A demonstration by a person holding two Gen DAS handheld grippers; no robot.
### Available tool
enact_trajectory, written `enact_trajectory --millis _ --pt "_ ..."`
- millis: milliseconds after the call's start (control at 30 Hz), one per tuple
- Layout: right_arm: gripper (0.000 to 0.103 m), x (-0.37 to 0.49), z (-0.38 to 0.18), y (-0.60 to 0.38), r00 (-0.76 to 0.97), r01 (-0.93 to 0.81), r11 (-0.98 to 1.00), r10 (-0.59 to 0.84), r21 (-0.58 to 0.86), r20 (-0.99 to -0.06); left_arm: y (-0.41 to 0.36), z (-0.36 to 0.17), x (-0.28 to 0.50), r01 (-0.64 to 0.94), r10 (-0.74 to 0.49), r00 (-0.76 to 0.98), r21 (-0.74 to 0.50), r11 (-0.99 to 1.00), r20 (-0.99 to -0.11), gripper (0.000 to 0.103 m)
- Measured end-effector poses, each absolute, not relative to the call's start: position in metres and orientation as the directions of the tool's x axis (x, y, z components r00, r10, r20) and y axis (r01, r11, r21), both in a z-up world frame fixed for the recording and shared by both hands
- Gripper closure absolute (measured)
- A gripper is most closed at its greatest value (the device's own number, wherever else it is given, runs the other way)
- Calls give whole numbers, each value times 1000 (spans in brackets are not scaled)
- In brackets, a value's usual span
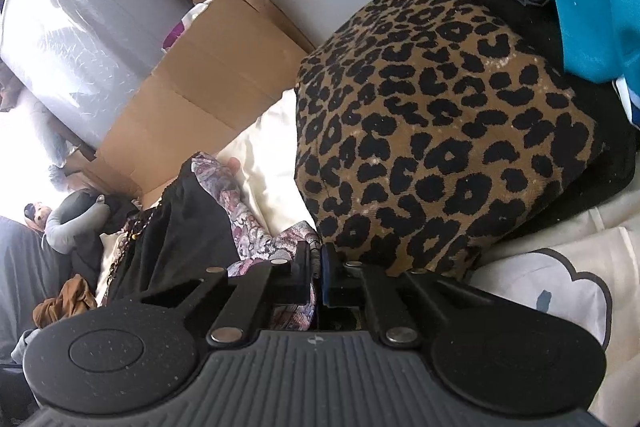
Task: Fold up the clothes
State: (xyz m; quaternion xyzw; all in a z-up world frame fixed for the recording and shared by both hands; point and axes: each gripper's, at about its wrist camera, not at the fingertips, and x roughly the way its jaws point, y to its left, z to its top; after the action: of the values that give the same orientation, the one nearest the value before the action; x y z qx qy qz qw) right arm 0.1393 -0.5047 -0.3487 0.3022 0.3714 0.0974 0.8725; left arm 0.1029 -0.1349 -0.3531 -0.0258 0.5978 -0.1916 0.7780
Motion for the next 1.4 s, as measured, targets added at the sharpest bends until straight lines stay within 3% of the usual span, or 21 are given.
enact_trajectory --millis 167,633,733,800,900,1400 --pt "100 137 -344 -504 703 47 803 396 594 -591 -140 -354 108 299 -327 217 -256 919 -920 34" --pt "100 136 -343 -504 701 41 808 395 587 -593 -157 -340 122 419 -322 297 -180 890 -899 35" --pt "100 136 -343 -504 702 40 810 394 585 -593 -159 -344 134 410 -326 304 -185 893 -895 49" --pt "100 136 -343 -505 701 39 810 395 585 -594 -157 -344 140 392 -329 301 -198 898 -895 77" --pt "100 135 -340 -504 697 30 811 402 584 -595 -150 -339 143 374 -343 289 -224 900 -894 93" --pt "100 108 -301 -490 637 -3 828 434 561 -637 -103 -278 136 265 -399 131 -355 896 -908 97"
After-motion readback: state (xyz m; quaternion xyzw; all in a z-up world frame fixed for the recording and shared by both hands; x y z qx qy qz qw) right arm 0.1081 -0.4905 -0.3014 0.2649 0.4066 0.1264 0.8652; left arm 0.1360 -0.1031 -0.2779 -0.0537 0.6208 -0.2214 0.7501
